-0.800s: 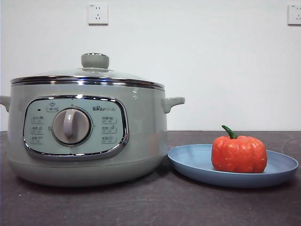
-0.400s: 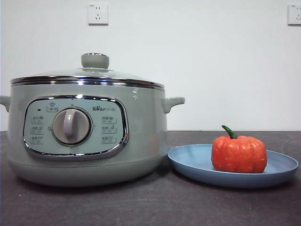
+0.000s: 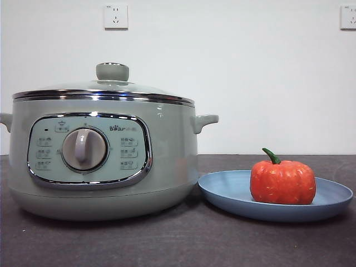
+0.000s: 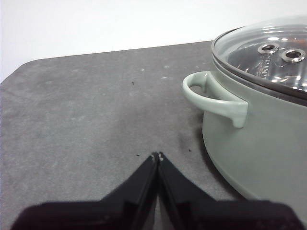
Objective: Take the pumpkin out from the steamer,put the pumpkin in the blue plate,close the lid
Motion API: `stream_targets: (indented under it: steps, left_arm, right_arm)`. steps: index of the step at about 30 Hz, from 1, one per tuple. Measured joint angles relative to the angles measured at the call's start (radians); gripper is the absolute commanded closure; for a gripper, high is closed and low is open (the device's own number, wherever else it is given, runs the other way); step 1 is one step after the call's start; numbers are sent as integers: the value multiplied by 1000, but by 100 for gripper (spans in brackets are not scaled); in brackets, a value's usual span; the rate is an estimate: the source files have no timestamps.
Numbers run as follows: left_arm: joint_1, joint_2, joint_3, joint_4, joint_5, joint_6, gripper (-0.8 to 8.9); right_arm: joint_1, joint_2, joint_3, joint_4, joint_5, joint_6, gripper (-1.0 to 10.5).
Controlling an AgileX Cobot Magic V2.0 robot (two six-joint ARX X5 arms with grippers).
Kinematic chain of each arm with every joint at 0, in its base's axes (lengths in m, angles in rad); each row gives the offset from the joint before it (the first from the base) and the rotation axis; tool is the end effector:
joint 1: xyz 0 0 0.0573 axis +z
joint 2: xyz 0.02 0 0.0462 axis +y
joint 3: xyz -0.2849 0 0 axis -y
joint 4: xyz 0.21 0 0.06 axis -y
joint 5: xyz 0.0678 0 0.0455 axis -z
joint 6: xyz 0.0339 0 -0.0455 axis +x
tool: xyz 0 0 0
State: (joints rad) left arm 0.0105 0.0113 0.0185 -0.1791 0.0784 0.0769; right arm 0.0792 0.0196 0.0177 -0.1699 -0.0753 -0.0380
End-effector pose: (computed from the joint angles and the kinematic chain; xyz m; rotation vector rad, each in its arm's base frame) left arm 0.0448 -0.0022 0.1509 0.0690 0.1691 -0.0743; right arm 0.0450 0.0061 0.1513 -0.0382 0.1690 0.1574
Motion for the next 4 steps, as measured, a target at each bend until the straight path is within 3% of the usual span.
stream_targets:
  steps: [4]
  left_arm:
    - [0,0,0,0,0,0,816]
  right_arm:
    - [0,0,0,0,0,0,963]
